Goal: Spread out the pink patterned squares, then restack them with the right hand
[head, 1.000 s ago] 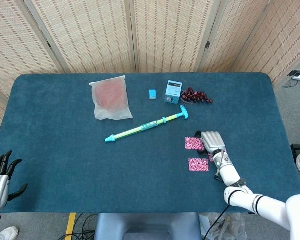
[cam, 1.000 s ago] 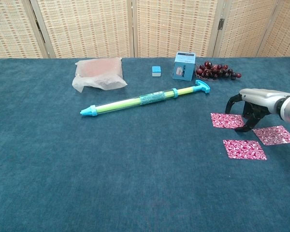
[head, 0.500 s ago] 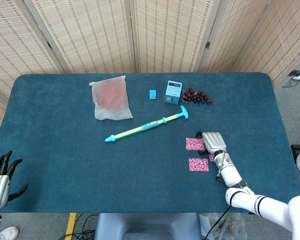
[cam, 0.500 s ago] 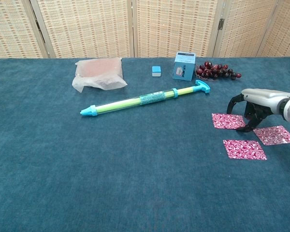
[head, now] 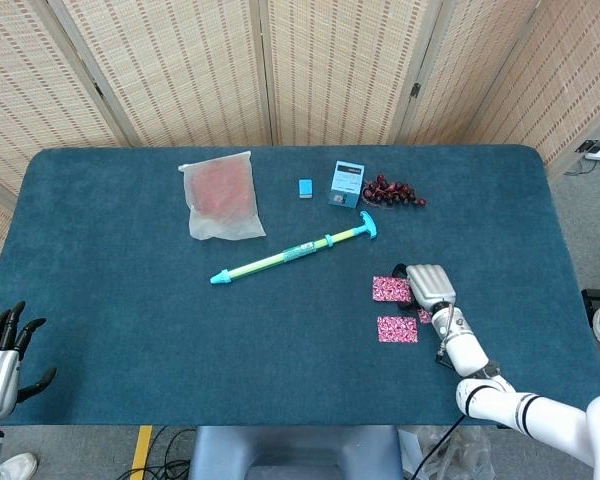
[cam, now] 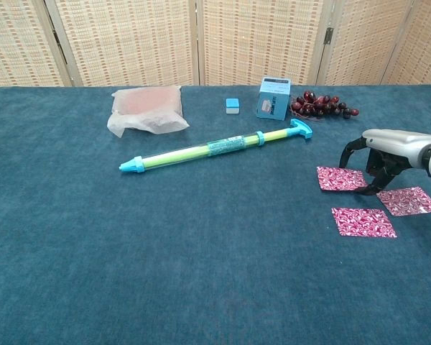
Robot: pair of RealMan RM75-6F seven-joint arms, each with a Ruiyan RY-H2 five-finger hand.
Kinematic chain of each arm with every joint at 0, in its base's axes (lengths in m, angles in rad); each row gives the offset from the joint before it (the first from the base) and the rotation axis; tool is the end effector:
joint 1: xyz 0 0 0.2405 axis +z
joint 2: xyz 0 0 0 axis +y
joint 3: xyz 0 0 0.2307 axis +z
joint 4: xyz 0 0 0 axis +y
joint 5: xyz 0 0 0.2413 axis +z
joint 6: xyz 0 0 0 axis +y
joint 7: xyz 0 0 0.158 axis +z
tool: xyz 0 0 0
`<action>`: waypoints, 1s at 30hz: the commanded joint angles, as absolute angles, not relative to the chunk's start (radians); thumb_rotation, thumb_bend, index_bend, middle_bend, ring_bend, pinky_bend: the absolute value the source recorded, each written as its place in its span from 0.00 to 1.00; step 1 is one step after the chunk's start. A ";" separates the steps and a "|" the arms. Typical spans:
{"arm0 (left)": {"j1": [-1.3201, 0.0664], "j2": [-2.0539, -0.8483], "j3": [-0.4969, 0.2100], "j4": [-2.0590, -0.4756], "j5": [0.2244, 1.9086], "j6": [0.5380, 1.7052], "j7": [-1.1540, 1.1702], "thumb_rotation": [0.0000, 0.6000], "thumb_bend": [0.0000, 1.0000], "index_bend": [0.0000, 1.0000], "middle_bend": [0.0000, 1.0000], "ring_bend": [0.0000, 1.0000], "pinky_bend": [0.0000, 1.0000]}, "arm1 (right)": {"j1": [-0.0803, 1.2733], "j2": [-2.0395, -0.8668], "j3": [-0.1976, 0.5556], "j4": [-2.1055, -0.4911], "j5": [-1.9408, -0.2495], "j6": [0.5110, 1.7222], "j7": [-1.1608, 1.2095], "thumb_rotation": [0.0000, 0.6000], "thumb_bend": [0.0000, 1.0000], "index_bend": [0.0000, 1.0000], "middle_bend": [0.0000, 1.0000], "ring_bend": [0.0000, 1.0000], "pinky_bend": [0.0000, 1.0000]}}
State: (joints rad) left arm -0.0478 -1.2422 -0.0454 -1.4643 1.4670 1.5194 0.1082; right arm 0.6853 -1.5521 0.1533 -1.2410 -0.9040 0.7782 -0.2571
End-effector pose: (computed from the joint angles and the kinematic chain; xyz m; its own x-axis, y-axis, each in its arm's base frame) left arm -0.3275 0.1838 0.1026 0.5119 -0.0069 0.8590 0.8574 0.0661 -0.5104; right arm -0.2371 -0.3667 -0.0473 0.3841 -0.4365 0.8136 -0.9172 -0.0789 0.3907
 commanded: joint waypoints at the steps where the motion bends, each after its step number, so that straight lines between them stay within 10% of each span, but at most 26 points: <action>1: -0.047 -1.242 -0.046 -1.465 1.467 1.521 0.109 1.00 0.26 0.22 0.05 0.04 0.11 | 0.676 -1.532 0.146 -1.277 -0.923 0.786 -0.249 1.00 0.32 0.33 1.00 1.00 1.00; 30: -0.048 -1.239 -0.044 -1.478 1.476 1.526 0.114 1.00 0.26 0.22 0.05 0.04 0.11 | 0.550 -1.398 0.023 -1.508 -1.117 0.883 -0.203 1.00 0.32 0.33 1.00 1.00 1.00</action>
State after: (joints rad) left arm -0.0480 -1.2389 -0.0443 -1.4783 1.4758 1.5255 0.1139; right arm 0.5500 -1.3976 0.0228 -1.5091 -1.1163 0.8836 -0.2035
